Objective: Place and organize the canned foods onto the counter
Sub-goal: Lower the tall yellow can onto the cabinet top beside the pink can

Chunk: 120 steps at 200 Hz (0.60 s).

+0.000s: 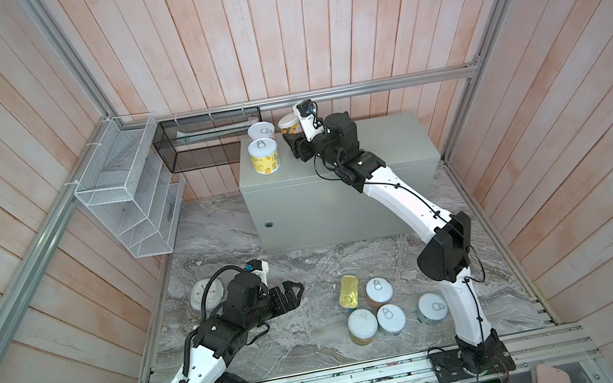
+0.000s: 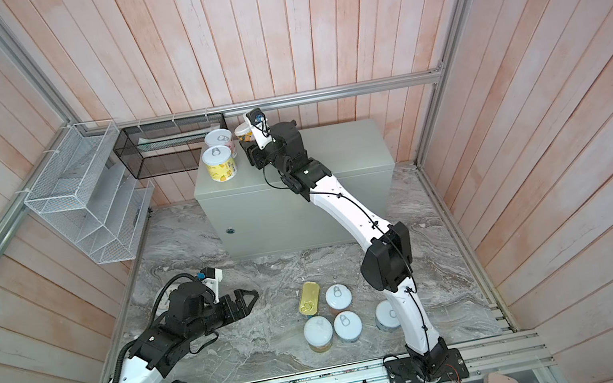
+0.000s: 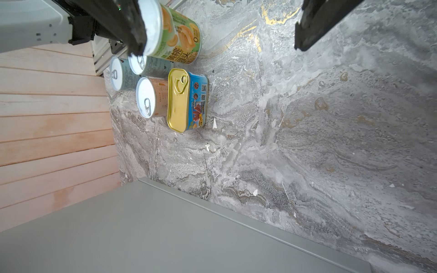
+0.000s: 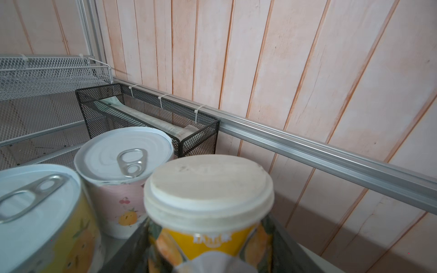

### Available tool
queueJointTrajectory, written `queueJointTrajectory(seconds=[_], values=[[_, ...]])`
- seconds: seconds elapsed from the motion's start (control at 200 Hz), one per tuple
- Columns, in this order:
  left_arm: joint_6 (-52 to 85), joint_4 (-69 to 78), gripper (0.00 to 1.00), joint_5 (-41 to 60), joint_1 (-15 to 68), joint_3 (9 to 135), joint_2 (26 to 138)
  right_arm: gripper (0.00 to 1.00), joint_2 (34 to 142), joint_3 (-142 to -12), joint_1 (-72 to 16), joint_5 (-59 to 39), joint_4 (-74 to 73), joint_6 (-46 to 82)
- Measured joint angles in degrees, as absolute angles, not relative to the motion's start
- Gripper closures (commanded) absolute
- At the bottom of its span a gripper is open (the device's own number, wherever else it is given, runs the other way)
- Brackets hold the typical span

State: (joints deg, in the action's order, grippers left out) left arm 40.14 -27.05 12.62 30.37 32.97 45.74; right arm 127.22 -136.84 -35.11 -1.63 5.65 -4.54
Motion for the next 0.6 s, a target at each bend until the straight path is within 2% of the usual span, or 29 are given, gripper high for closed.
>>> queueJointTrajectory(seconds=[0.245, 0.455, 0.6], values=[[40.1, -27.6, 0.00, 11.7, 30.3, 33.0, 45.5, 0.31, 129.3, -140.2, -35.1, -2.1, 6.9, -4.4], [40.1, -27.6, 0.00, 11.6, 30.3, 33.0, 45.7, 0.11, 129.4, -140.4, -34.9, -2.5, 6.9, -4.1], [40.1, -27.6, 0.00, 11.6, 30.3, 33.0, 46.7, 0.08, 129.4, -140.7, -34.4, -2.7, 6.7, -3.9]])
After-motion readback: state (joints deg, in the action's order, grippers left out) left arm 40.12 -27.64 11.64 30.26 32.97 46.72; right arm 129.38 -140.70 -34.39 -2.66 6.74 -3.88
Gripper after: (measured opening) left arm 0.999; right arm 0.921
